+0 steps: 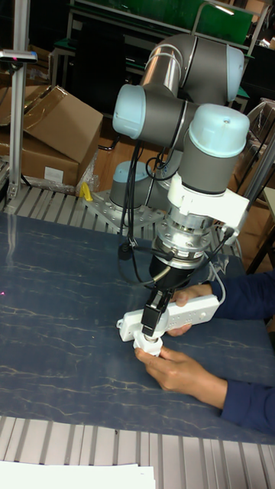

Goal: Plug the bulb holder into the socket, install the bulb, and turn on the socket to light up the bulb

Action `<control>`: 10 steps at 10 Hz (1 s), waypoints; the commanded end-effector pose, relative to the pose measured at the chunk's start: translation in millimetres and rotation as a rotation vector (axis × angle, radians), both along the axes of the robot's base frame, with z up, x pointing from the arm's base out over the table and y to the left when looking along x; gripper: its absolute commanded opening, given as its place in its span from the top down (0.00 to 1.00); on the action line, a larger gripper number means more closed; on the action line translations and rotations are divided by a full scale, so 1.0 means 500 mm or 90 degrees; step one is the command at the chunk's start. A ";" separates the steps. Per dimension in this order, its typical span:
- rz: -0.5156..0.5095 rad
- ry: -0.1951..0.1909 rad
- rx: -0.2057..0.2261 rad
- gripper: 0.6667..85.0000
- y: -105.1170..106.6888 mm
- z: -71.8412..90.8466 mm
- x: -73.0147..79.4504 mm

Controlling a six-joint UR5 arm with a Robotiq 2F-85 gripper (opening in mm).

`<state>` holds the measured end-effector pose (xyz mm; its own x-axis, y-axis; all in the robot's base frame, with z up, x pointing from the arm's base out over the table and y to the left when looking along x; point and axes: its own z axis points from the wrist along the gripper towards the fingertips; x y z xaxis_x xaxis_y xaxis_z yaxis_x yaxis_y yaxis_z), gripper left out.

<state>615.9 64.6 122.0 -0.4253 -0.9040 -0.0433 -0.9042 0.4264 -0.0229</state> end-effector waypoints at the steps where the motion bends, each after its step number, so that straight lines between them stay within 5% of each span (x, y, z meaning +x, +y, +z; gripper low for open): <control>1: -0.049 0.014 -0.002 1.00 0.005 -0.001 -0.008; 10: -0.135 0.030 0.002 1.00 0.009 -0.004 -0.017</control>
